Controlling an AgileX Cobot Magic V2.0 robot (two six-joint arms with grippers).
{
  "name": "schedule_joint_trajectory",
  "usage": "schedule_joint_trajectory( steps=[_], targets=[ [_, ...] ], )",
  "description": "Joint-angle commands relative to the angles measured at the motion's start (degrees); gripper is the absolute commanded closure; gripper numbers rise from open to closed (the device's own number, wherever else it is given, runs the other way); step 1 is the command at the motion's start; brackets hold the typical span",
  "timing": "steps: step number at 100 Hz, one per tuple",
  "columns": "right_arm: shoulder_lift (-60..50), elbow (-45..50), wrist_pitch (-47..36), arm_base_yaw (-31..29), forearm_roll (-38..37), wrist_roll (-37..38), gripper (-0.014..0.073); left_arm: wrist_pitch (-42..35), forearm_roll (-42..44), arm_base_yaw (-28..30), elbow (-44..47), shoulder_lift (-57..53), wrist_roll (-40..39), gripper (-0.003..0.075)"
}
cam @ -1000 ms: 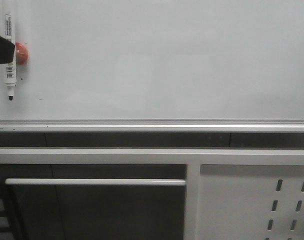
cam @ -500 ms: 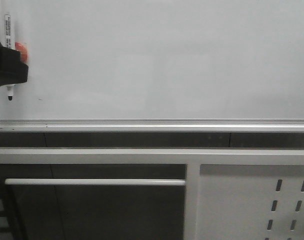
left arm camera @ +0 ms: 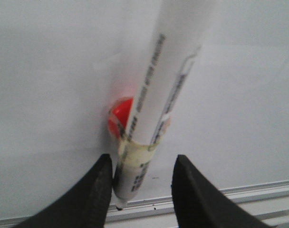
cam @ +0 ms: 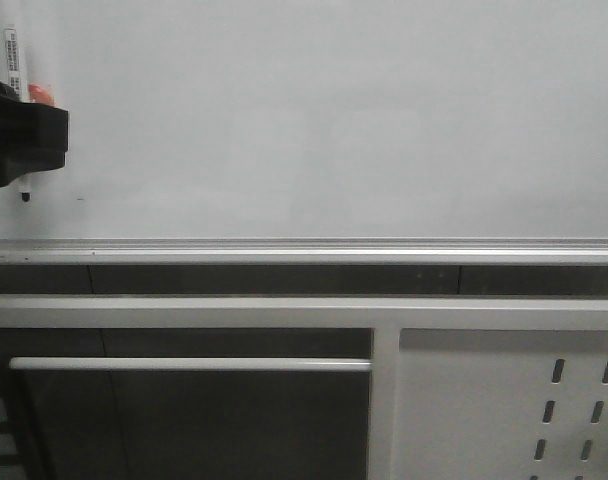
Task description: Write number 1 on whiteboard
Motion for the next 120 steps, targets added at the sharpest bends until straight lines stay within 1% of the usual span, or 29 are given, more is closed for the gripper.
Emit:
schedule_joint_trajectory(
  steps=[1, 24, 41, 47, 54, 68, 69, 78, 91, 103, 109, 120],
  targets=[
    [1.18, -1.92, -4.11, 0.06, -0.23, -0.62, 0.0348, -4.87, 2.37, -0.16, -1.87, -0.03, -3.17, 0.0476],
    [1.18, -1.92, -4.11, 0.06, -0.23, -0.62, 0.0351, -7.05, 4.8, -0.16, -1.87, 2.19, -7.65, 0.0478],
    [1.18, -1.92, -4.11, 0.06, -0.23, -0.62, 0.0351, -8.64, 4.91, -0.16, -1.87, 2.29, -7.65, 0.0482],
    [1.18, -1.92, -4.11, 0.06, -0.23, -0.62, 0.0351, -9.19, 4.91, -0.16, -1.87, 2.29, -7.65, 0.0498],
    [1.18, -1.92, -4.11, 0.06, -0.23, -0.62, 0.0351, -9.55, 4.91, -0.16, -1.87, 2.29, -7.65, 0.054],
    [1.18, -1.92, -4.11, 0.06, -0.23, -0.62, 0.0351, -9.59, 4.91, -0.03, -1.87, 2.54, -7.65, 0.0665],
    [1.18, -1.92, -4.11, 0.06, -0.23, -0.62, 0.0351, -9.59, 4.91, -0.03, -1.87, 2.62, -7.65, 0.0683],
    [1.18, -1.92, -4.11, 0.06, -0.23, -0.62, 0.0351, -9.38, 4.91, 0.88, -1.87, 2.88, -7.65, 0.0739],
    [1.18, -1.92, -4.11, 0.06, -0.23, -0.62, 0.0351, -8.53, 4.94, 2.71, -1.87, 2.97, -7.65, 0.0738],
    [1.18, -1.92, -4.01, 0.06, -0.23, -0.62, 0.0351, -8.38, 5.52, 3.2, -1.87, 2.97, -7.65, 0.0738],
    [1.18, -1.92, -4.02, 0.06, -0.23, -0.62, 0.0351, -8.09, 6.42, 3.2, -1.87, 2.97, -7.65, 0.0738],
    [1.18, -1.92, -4.02, 0.06, -0.23, -0.62, 0.0351, -5.45, 10.7, 2.19, -1.87, 2.09, -7.65, 0.0738]
  ],
)
